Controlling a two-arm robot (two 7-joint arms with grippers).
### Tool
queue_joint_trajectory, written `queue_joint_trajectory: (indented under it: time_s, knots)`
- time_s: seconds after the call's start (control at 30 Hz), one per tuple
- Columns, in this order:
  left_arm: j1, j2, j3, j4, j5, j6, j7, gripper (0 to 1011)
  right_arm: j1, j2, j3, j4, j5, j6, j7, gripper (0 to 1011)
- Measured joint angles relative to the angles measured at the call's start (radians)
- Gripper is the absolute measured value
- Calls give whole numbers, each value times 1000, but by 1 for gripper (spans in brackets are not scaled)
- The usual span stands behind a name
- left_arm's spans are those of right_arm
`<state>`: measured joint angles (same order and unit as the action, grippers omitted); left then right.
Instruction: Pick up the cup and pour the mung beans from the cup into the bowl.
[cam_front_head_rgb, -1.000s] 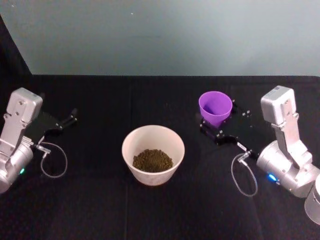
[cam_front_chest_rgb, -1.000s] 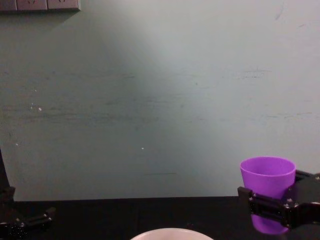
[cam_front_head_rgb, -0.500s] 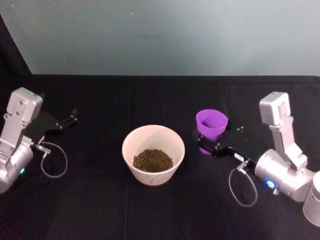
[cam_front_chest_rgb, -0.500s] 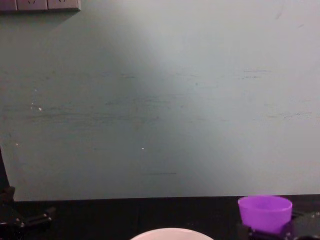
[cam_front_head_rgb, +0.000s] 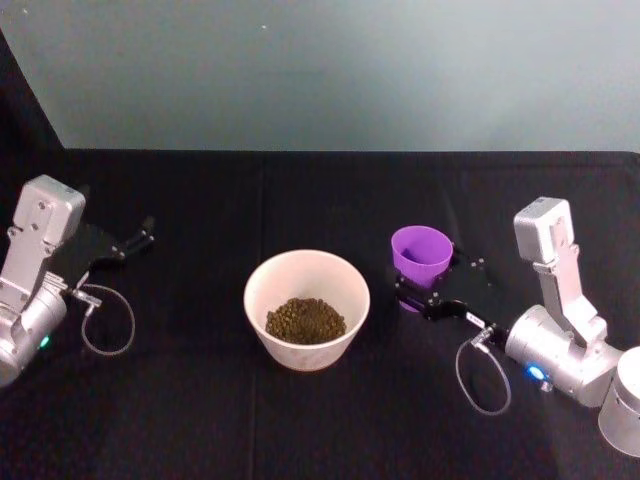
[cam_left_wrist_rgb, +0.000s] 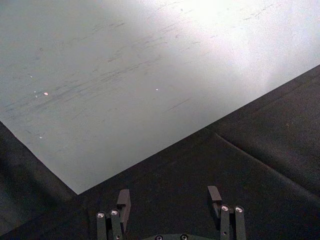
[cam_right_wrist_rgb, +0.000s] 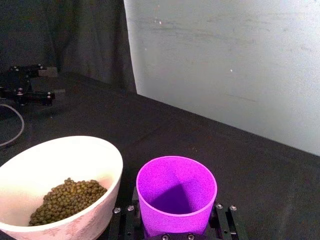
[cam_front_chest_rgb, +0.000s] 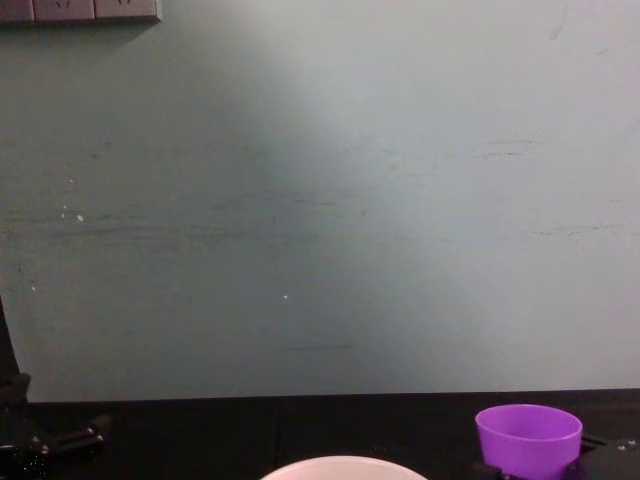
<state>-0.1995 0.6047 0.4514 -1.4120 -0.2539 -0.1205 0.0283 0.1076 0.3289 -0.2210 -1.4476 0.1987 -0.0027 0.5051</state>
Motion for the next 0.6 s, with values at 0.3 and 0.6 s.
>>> queue_joint_trajectory:
  time_s: [0.3, 0.6]
  knots:
    - [0, 0, 0, 0, 0, 0, 0, 1000, 12, -7, -23, 56, -3, -105, -25, 726]
    - [0, 0, 0, 0, 0, 0, 0, 1000, 23, -11, -46, 106, 11, -134, -43, 726]
